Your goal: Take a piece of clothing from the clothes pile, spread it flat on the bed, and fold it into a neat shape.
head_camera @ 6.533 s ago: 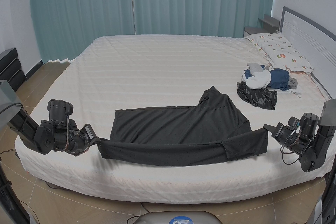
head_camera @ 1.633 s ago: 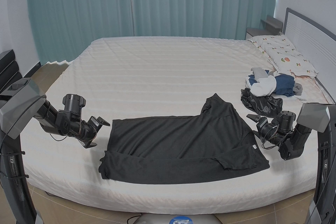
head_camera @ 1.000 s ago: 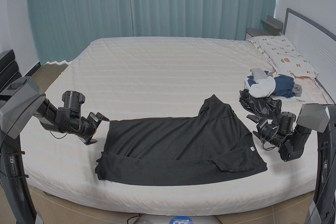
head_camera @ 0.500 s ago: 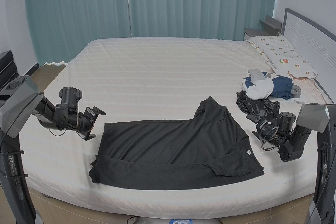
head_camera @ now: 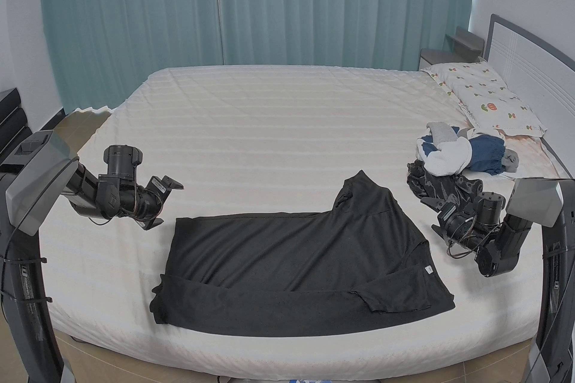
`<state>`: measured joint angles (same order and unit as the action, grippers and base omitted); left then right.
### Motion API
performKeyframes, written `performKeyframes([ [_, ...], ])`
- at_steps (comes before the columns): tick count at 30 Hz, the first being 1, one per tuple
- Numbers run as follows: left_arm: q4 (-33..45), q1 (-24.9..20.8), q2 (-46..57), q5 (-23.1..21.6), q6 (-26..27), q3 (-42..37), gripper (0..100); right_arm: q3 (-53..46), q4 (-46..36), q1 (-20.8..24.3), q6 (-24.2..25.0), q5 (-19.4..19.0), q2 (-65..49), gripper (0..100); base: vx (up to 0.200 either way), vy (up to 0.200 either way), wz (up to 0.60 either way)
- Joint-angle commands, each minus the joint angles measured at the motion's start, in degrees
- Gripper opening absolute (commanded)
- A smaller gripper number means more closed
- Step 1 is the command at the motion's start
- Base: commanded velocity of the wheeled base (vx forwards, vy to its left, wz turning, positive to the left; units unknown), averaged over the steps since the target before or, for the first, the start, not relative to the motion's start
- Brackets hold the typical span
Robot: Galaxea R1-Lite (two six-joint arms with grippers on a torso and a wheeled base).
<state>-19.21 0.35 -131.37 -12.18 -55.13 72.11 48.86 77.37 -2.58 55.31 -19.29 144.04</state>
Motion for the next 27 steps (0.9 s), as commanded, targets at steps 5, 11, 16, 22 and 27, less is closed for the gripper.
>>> performKeyframes([
  [5,-0.04,0.53,-7.59,0.49,7.05,7.61,100,0.01,0.06,0.21,-0.29,0.21,0.27,100,0.0,0.0,0.0],
  [11,-2.94,0.44,-13.21,-0.04,12.15,11.56,100,0.01,0.06,0.39,-1.08,0.3,0.71,100,0.0,0.0,0.0],
  [16,-7.86,0.44,-15.85,-0.04,14.08,11.83,100,0.01,0.06,0.39,-2.05,0.21,1.06,100,0.0,0.0,0.0],
  [22,-9.0,-0.09,-15.76,-0.21,14.96,10.95,100,-1.22,2.43,0.39,-2.13,0.04,1.24,100,0.0,0.0,0.0],
  [27,-9.18,-0.35,-15.59,-0.21,15.22,10.42,100,-1.4,3.49,0.39,-2.05,-0.05,1.5,100,0.0,0.0,0.0],
])
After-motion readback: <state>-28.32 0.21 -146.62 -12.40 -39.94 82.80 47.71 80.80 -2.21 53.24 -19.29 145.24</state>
